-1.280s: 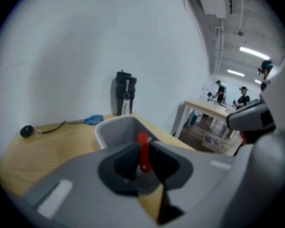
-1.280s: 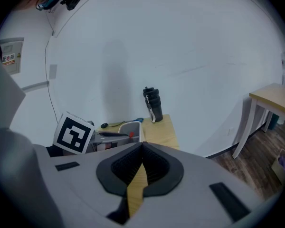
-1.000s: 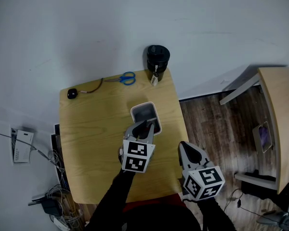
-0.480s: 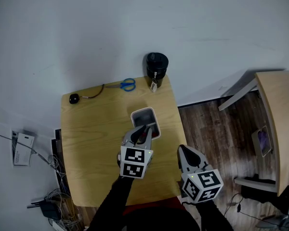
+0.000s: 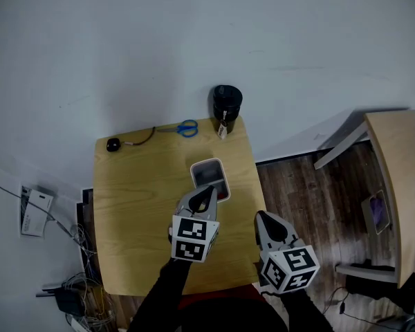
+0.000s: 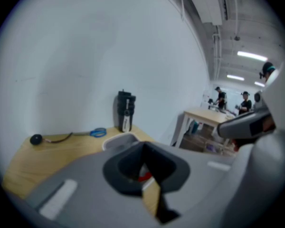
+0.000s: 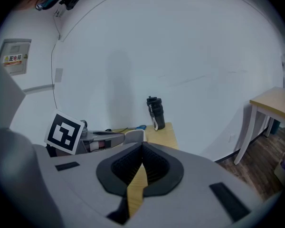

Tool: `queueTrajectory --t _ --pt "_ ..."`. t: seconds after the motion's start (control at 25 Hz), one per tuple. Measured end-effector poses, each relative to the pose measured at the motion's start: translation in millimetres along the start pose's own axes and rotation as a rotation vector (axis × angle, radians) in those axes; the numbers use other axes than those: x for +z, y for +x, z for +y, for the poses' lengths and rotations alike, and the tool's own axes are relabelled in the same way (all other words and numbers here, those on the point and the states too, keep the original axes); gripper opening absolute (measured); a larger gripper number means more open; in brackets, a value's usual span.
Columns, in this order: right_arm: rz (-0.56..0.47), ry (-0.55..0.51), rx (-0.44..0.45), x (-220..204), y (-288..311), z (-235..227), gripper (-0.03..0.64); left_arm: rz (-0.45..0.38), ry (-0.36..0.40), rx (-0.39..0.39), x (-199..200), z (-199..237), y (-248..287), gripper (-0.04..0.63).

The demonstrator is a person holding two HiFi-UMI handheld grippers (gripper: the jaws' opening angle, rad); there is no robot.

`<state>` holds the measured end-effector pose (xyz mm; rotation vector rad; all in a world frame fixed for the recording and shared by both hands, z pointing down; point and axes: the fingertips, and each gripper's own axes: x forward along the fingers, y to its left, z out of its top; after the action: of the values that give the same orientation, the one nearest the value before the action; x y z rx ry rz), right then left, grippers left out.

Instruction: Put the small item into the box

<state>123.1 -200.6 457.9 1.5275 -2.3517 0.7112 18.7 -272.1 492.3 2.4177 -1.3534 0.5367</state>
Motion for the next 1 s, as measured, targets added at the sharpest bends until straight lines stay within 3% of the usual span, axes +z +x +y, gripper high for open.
queueTrajectory --t 1.0 --pt "-0.097 -0.052 0.095 12.4 -60.0 16.7 0.008 -0.105 0.002 0.076 17.4 -43.0 -83.4 0.002"
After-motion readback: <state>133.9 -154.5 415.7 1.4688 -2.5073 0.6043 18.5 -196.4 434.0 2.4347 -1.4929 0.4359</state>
